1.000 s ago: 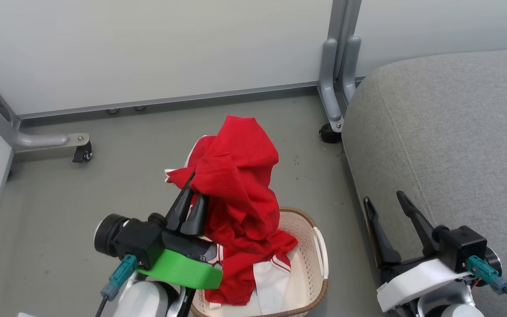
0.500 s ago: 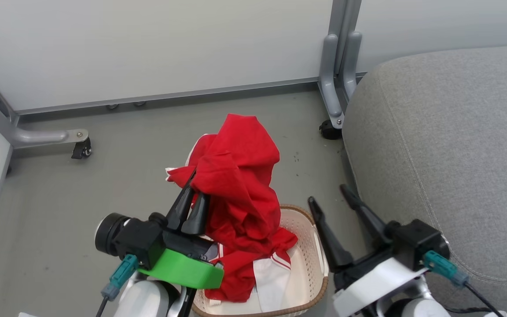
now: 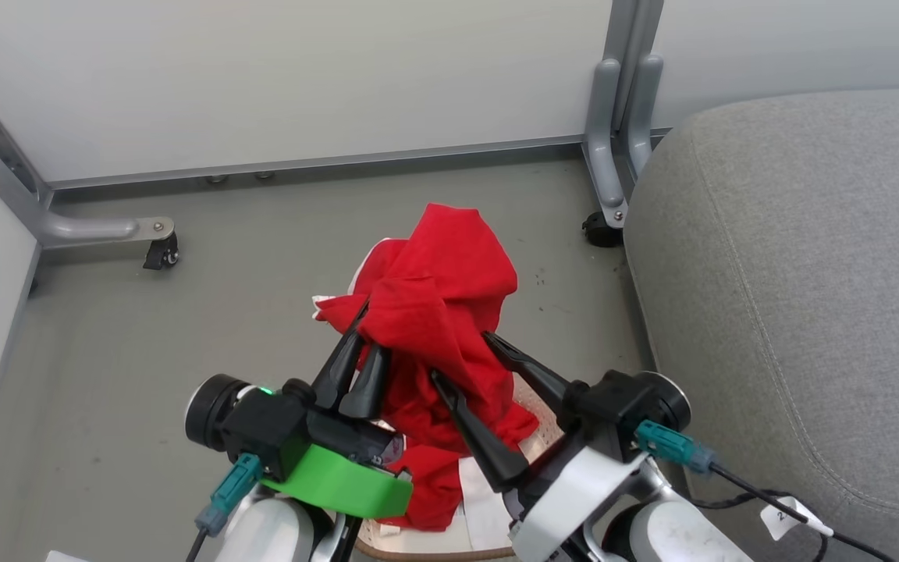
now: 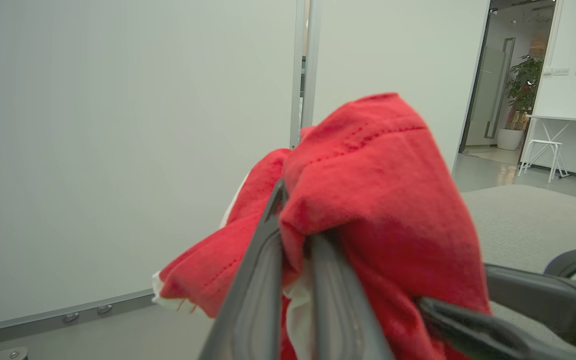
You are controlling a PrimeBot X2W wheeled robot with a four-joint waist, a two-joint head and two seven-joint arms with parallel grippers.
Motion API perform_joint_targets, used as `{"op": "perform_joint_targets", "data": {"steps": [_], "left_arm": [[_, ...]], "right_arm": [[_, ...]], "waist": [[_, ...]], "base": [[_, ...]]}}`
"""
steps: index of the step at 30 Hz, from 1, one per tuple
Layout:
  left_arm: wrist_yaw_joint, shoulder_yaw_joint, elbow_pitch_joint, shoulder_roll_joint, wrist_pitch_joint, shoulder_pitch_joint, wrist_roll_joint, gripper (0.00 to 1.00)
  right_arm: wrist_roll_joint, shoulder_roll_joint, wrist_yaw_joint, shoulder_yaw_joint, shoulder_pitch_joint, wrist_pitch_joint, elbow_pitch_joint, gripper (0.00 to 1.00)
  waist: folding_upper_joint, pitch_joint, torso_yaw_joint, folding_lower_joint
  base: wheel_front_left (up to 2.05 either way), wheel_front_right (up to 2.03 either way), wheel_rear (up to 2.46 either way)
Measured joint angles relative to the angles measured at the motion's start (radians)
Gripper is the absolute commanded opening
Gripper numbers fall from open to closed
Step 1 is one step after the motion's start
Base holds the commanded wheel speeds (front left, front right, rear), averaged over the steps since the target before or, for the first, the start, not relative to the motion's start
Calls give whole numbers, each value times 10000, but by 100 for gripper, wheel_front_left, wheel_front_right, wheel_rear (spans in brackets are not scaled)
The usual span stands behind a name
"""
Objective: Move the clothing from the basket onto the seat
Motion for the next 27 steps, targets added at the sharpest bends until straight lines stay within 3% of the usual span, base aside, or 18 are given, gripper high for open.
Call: {"op": "perform_joint_targets", "data": {"steps": [10, 11, 12, 27], "left_arm": [[15, -318, 31, -10, 0, -144, -79, 0], [15, -349, 31, -10, 0, -155, -82, 0], [15, -374, 31, -10, 0, -159, -104, 0], [104, -460, 138, -12, 0, -178, -242, 0]], "right_arm": [[19, 104, 0, 694, -1063, -276, 1641, 100], [84, 119, 0, 759, -1147, -303, 1776, 53], [125, 140, 0, 813, -1223, -330, 1889, 0], [372, 201, 0, 928, -1535, -723, 2560, 0]], "waist": [[0, 62, 101, 0], [0, 63, 113, 0], [0, 64, 125, 0], [0, 75, 152, 0]], "base": [[0, 0, 0], [0, 0, 0], [0, 0, 0], [0, 0, 0]]}}
